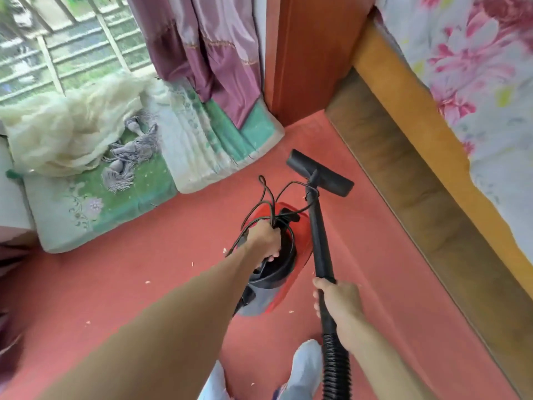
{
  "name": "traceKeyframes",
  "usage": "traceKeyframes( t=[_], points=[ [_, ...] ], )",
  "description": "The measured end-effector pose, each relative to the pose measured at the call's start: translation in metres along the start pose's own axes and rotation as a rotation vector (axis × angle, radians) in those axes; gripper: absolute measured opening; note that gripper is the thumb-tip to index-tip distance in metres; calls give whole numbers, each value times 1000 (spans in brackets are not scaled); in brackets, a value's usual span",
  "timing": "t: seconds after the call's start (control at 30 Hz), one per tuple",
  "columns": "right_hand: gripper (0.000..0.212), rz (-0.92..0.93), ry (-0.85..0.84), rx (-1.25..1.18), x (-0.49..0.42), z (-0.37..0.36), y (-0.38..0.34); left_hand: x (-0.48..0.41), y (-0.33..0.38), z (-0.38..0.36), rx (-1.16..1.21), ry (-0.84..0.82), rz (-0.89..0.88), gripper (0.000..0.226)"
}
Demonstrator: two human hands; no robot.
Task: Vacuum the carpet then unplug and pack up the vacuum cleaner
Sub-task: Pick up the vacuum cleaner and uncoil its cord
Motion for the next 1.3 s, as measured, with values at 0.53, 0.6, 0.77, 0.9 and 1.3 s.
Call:
traceKeyframes(
  t=[0.53,0.6,0.77,0.9,1.3],
  points=[
    [14,-56,-33,-93,-91,-115,178,-104,-93,-30,-340,113,-200,38],
    [17,-62,-69,-2,-91,-114,182,-100,-98,-17,-442,129,-212,32],
    [6,-101,-184,95,-73,-103,184,-82,-102,-3,-555,99,-229,30],
    [23,-80,-209,92,-55,-92,170,-62,-94,8,-510,70,-235,30],
    [36,171,-256,83,33,-121,24,80,-31,116,95,-38,-259,37]
  ],
)
Point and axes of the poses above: each hand's wrist, its own x-axis away from the middle knuckle, its own z-axis out of the back of the hand, y = z × x, the point moved 10 cm from there along -x, towards the middle knuckle, and after that the axes turned 3 degrees about z, right-handed, at the moved point
